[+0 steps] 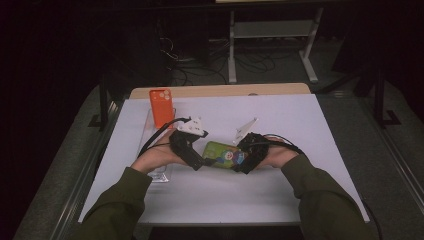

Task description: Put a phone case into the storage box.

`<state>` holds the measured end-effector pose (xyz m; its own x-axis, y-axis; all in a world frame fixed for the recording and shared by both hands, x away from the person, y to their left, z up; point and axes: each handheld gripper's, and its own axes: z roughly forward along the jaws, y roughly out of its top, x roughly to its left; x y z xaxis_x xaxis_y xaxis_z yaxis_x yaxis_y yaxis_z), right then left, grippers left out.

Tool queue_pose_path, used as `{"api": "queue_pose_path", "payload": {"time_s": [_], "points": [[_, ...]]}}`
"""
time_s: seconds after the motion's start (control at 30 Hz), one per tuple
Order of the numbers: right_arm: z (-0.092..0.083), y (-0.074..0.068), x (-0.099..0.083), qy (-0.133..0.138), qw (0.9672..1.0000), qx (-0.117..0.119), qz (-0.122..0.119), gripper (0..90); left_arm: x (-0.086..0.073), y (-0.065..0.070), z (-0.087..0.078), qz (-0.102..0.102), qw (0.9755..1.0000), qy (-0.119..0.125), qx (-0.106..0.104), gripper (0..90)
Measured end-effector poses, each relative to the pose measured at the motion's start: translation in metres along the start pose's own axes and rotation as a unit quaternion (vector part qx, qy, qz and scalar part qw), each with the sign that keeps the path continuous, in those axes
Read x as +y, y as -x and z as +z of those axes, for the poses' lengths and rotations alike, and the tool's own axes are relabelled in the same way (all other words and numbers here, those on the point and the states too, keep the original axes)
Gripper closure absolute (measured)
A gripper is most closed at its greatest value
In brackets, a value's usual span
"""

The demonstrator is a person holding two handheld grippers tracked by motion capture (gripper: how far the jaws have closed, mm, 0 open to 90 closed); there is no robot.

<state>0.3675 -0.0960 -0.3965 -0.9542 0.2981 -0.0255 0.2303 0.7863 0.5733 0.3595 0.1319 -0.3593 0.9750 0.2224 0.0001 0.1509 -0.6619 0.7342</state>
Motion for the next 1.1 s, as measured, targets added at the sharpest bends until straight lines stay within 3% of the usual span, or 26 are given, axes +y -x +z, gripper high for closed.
{"api": "queue_pose_path", "payload": {"time_s": [0.07, 0.3, 0.33, 0.4, 0.53, 0.83, 0.9, 1.1], "points": [[-0.003, -0.001, -0.002, -0.001, 1.0, 0.003, -0.004, 15.5, 0.004, 0.002, 0.005, 0.016, 0.9998, -0.009, -0.006, 0.0], [-0.01, -0.006, -0.006, -0.005, 0.9995, 0.016, -0.026, 15.5, 0.009, 0.005, 0.023, 0.034, 0.9985, -0.028, -0.034, 0.0], [-0.011, -0.007, -0.006, -0.003, 0.9994, 0.016, -0.031, 15.5, 0.01, 0.006, 0.025, 0.045, 0.9979, -0.032, -0.035, 0.0], [-0.013, -0.01, -0.006, 0.002, 0.9993, 0.026, -0.025, 15.5, 0.01, 0.008, 0.028, 0.046, 0.9973, -0.041, -0.039, 0.0], [-0.016, -0.014, -0.005, 0.003, 0.9984, 0.032, -0.048, 15.5, 0.009, 0.01, 0.036, 0.063, 0.9953, -0.05, -0.054, 0.0], [-0.013, -0.021, -0.001, 0.004, 0.9967, 0.047, -0.066, 15.5, 0.003, 0.012, 0.046, 0.068, 0.9914, -0.081, -0.076, 0.6], [-0.013, -0.022, 0.0, 0.004, 0.9965, 0.049, -0.067, 15.5, 0.001, 0.012, 0.047, 0.071, 0.9906, -0.087, -0.078, 6.7], [-0.015, -0.023, 0.001, 0.008, 0.9963, 0.053, -0.067, 15.5, -0.001, 0.012, 0.049, 0.076, 0.9881, -0.108, -0.08, 7.5]]}}
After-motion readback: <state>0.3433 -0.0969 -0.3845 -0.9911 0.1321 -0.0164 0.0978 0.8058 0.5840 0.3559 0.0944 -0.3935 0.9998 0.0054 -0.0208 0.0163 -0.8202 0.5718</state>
